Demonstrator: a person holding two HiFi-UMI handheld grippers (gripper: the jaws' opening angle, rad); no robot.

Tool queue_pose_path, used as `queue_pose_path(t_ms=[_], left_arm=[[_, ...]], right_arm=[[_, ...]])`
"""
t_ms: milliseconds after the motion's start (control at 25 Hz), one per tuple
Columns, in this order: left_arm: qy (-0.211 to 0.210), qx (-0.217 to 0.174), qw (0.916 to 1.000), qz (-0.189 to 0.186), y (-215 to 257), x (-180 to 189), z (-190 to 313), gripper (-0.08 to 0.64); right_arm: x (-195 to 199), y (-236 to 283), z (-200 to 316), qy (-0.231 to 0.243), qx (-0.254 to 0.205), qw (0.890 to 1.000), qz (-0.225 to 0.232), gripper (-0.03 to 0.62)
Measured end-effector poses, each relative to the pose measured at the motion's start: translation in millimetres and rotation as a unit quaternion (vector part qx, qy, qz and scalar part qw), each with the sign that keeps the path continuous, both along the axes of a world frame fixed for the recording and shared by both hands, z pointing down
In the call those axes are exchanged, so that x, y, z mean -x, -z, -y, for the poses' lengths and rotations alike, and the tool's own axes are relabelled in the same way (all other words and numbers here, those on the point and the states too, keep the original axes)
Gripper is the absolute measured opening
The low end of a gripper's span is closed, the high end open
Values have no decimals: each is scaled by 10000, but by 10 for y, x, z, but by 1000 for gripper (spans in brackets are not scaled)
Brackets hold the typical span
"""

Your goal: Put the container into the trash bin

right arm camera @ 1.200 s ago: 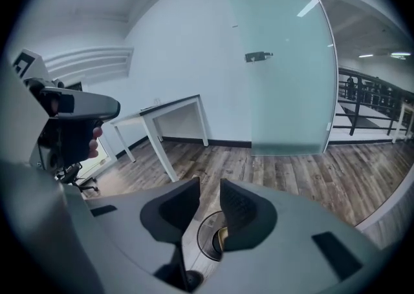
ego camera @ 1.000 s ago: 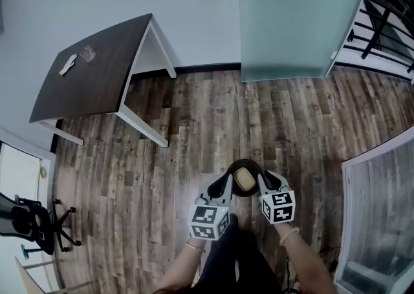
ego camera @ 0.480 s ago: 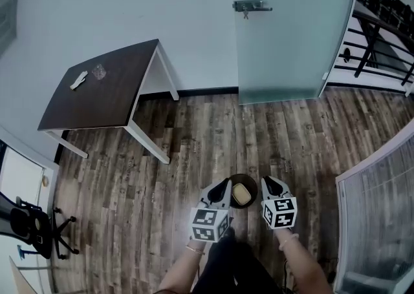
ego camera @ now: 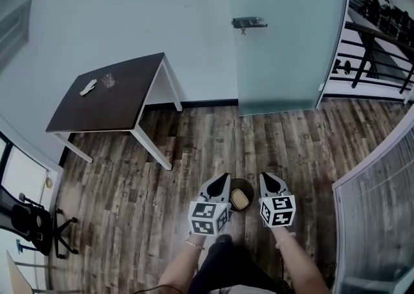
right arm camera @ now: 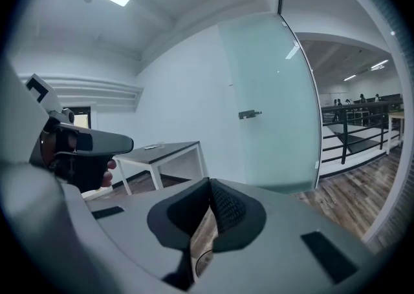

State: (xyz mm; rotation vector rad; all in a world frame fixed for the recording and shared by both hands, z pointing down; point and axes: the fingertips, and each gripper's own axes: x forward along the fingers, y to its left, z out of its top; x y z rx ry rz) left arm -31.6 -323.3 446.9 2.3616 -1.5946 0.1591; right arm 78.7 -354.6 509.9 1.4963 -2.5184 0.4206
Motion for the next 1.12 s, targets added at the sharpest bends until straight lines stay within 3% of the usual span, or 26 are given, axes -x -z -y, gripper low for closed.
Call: queue_pose_path(t_ms=[480, 880, 1120], left_arm=[[-197, -287, 9994, -8, 537, -74, -322, 18], [-343, -362, 9986, -177, 868, 215, -475, 18], [-402, -445, 9982, -61, 1016, 448, -469, 18]], right_arm=[[200, 676, -485, 67, -555, 9984, -44, 6], [420, 1267, -625, -224, -915, 9955, 50, 6], [542, 1516, -617, -299, -1143, 9930, -1, 6]])
